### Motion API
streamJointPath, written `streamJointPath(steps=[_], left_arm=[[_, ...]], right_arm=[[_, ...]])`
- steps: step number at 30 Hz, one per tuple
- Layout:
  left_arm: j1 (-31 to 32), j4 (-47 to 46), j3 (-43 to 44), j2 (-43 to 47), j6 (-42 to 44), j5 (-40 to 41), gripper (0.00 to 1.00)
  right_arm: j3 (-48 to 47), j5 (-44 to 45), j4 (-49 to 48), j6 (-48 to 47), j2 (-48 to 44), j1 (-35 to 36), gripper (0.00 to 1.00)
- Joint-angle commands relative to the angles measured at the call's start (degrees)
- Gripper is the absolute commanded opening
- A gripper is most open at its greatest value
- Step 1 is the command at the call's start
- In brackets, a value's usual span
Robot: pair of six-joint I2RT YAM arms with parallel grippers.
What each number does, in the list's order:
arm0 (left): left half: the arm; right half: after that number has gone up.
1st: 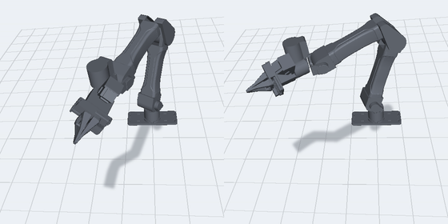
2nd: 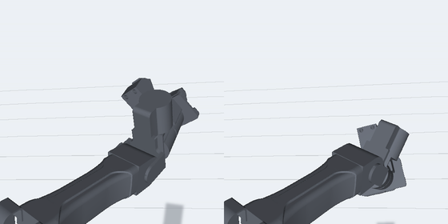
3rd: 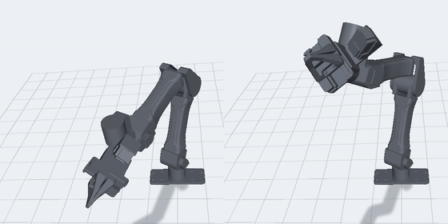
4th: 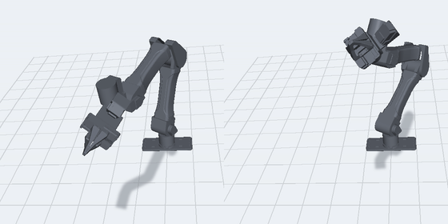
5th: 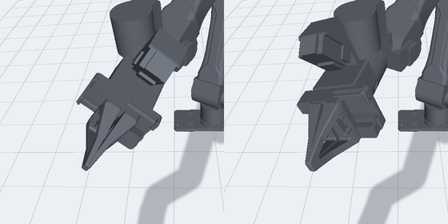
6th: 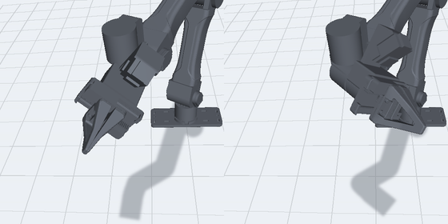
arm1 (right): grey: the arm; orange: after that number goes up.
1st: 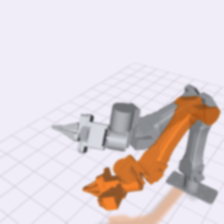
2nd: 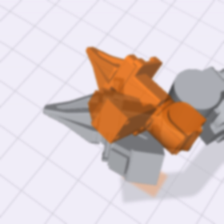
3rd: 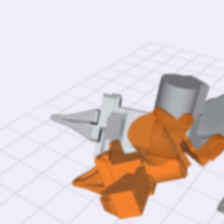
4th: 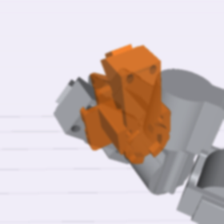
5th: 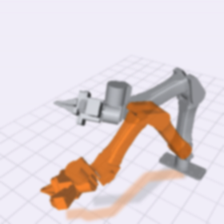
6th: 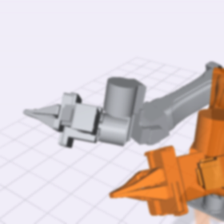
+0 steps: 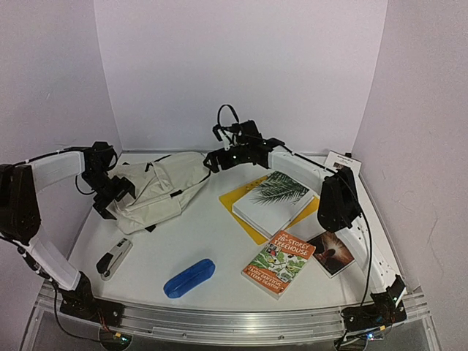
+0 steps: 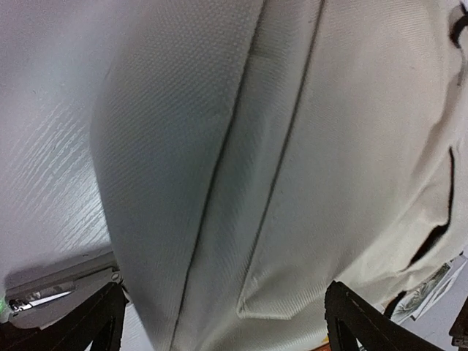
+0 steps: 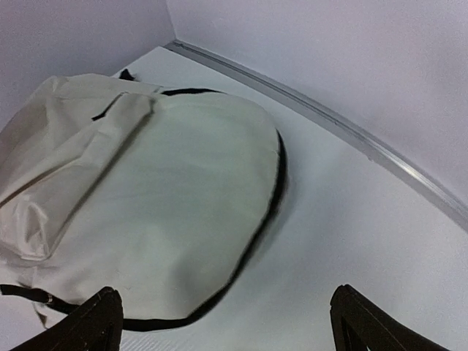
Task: Pack the student bag
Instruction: Move the files at the center of the board.
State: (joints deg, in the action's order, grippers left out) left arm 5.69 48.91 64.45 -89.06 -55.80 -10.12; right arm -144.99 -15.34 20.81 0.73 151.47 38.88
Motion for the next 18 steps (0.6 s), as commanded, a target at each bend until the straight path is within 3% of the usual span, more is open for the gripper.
streamJointPath(steps=[1, 10, 15, 18], left_arm=[[-0.2, -4.22, 3.38, -4.24, -0.53, -1.04, 0.88], [-0.24, -4.65, 9.7, -11.13, 0.07, -1.11, 0.7], [-0.25, -5.58, 9.14, -11.47, 0.03, -1.44, 0.64], [-0.25, -5.61, 9.33, -11.4, 0.63, -1.58, 0.54]], right_arm=[[-2.52, -7.24, -6.97, 11.48, 2.06, -2.11, 0.98], [-4.29, -23.94, -16.55, 34.43, 9.06, -3.71, 0.96], [-3.72, -24.09, -18.6, 37.99, 10.3, -3.33, 0.91], [-2.96, -23.52, -18.62, 38.15, 10.2, -3.37, 0.74]])
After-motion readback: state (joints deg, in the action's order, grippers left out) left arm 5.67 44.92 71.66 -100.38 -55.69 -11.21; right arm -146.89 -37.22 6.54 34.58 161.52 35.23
